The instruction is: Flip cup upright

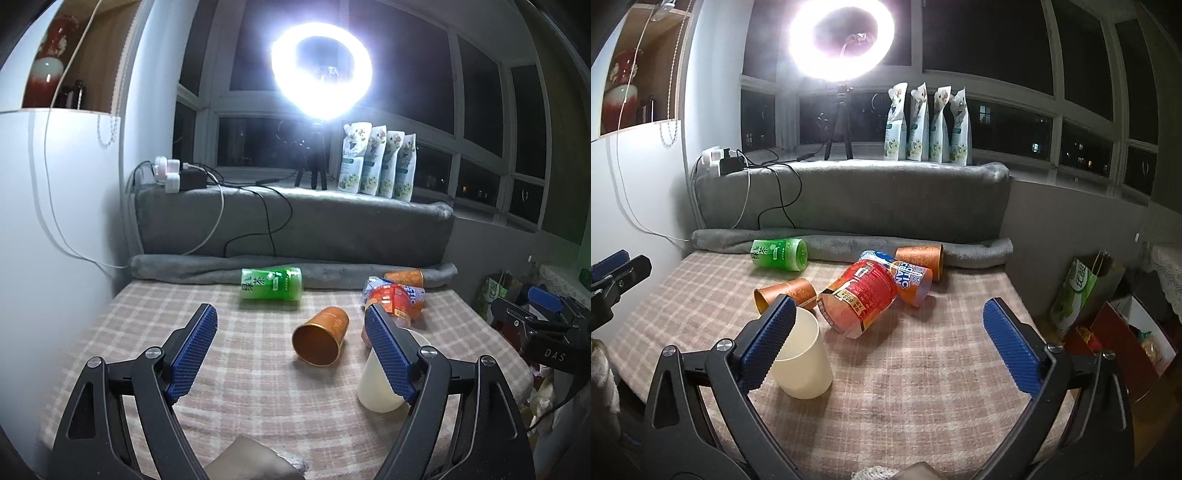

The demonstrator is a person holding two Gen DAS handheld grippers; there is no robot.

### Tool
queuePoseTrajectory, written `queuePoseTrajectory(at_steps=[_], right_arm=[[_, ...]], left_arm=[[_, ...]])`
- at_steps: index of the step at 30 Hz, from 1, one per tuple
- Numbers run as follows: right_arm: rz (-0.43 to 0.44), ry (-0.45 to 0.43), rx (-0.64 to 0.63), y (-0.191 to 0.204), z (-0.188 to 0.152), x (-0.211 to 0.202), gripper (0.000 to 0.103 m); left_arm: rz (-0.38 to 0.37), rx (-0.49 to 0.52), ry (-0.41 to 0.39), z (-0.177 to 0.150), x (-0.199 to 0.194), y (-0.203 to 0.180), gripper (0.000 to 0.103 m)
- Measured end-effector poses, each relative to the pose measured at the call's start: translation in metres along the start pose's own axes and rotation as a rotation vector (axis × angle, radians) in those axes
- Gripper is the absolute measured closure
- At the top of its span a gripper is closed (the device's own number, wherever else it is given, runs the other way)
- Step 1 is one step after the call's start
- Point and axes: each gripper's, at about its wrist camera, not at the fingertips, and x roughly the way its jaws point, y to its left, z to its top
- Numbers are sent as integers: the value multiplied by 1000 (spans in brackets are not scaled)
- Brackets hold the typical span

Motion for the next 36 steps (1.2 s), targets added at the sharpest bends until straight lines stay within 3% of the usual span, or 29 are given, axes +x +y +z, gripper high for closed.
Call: queuePoseTrajectory(at_steps=[36], right_arm=[[-8,-3,26,-6,-1,5,0]], left_arm=[[-7,22,2,3,3,-6,20]])
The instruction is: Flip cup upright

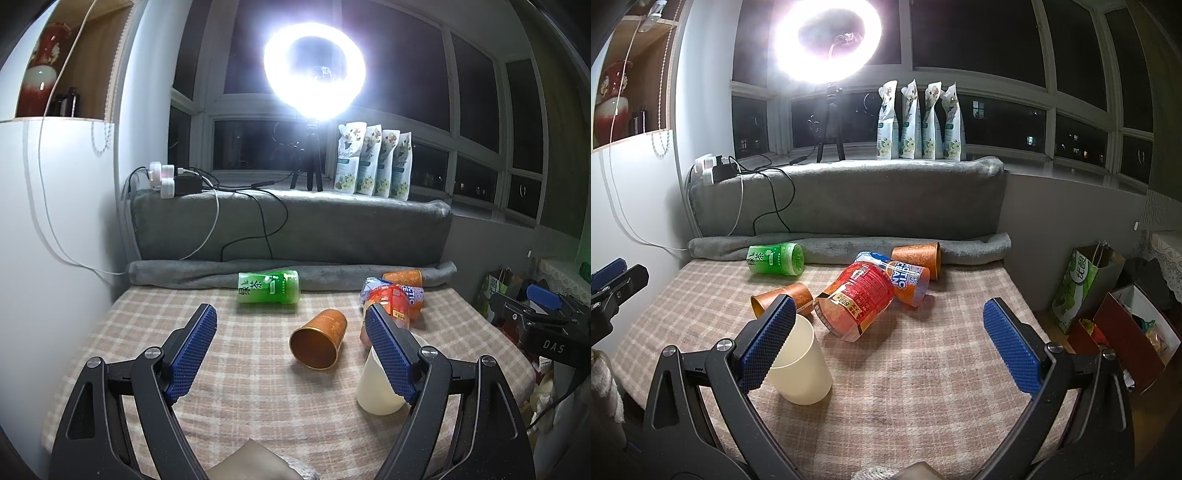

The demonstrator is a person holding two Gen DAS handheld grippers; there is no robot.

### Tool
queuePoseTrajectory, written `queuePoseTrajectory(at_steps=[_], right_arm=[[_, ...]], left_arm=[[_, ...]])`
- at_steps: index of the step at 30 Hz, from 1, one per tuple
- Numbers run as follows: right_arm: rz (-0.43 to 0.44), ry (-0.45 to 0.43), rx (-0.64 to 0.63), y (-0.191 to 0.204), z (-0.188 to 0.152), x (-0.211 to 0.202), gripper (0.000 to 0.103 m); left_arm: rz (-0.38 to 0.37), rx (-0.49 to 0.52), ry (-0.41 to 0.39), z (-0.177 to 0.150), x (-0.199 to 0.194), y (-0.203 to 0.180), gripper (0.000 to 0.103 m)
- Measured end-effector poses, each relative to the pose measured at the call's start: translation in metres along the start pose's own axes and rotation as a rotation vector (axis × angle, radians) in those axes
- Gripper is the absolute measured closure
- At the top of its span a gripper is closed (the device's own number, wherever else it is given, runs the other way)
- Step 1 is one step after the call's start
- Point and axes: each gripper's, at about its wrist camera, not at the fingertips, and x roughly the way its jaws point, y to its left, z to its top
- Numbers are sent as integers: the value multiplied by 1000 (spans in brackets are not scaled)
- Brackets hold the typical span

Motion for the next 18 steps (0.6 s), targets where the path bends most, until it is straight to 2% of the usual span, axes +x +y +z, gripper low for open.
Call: queuePoseTrajectory(at_steps=[18], right_arm=[[1,2,1,-1,0,1,0]], left_arm=[[14,4,-11,-2,1,2,20]])
